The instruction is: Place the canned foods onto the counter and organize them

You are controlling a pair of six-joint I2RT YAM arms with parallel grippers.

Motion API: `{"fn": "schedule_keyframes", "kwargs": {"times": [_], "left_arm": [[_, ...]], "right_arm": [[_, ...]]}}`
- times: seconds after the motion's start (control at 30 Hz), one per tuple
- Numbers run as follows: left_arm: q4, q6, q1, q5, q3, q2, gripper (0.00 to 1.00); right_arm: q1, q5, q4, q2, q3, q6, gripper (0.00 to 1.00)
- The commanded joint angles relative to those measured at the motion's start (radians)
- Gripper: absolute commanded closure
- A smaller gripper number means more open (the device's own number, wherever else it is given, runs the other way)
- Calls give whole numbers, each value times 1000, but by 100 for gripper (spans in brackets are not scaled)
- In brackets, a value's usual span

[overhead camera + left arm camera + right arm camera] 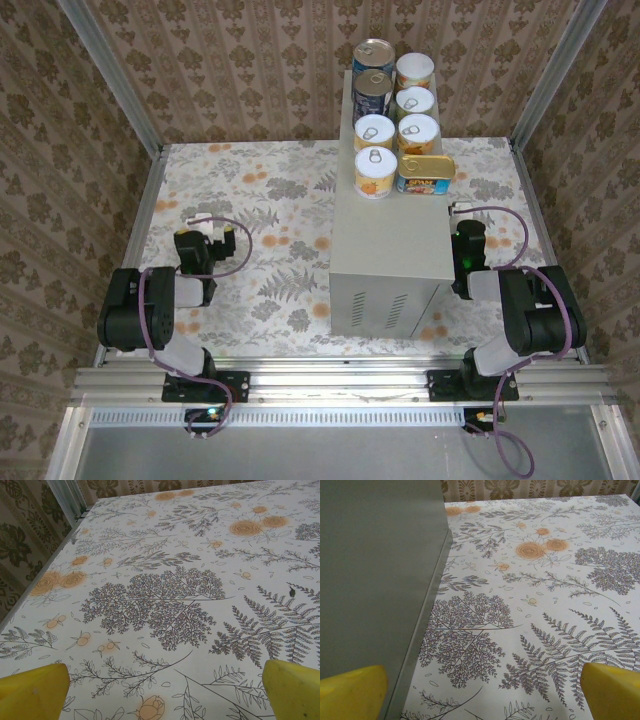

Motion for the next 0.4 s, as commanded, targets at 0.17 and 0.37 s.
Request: {"fn": "schedule_keyframes", "kwargs": {"times": [0.17,0.37], "left_arm": [[13,16,-5,15,24,-3,0],[18,18,-5,13,21,-5,0]], "right_arm": [[3,0,47,8,-9,-11,0],[3,-1,49,6,-10,-12,0]]}}
